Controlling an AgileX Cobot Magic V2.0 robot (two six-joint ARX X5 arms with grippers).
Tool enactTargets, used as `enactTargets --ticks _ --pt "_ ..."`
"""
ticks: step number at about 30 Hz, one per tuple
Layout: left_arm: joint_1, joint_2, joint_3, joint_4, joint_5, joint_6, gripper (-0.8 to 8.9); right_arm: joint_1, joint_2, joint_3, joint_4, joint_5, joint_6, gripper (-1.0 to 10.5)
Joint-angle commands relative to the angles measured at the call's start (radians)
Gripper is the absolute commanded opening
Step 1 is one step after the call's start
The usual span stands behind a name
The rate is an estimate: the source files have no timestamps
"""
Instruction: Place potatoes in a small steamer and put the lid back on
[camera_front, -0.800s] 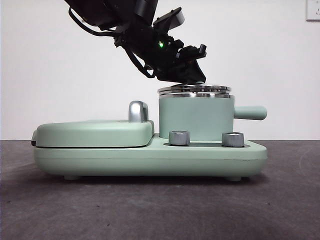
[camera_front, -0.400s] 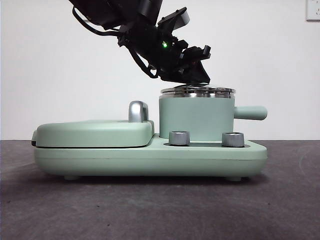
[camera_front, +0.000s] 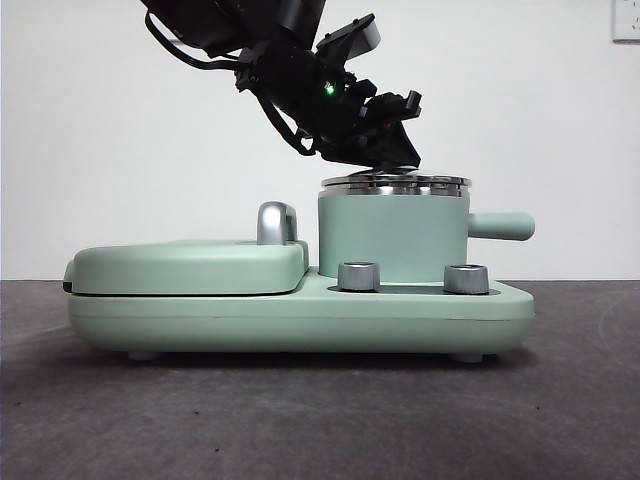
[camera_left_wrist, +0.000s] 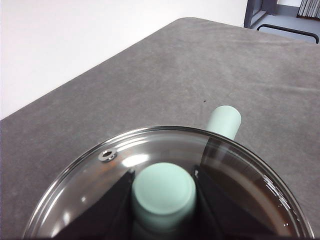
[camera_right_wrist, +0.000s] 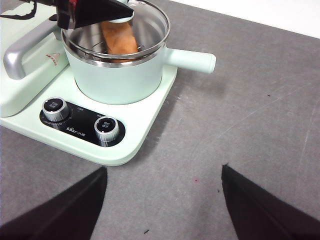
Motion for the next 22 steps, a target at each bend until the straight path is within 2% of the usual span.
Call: enactTargets --ticks 1,22 --pt "-0.011 0.021 0.024 -0.025 -0.002 0.022 0.14 0.005 0.004 0.004 0.010 0.001 0.011 3.5" --pt "-0.011 0.021 0.079 -0.098 -0.004 0.048 0.14 0.005 0.004 0.004 0.010 0.001 0.011 3.5"
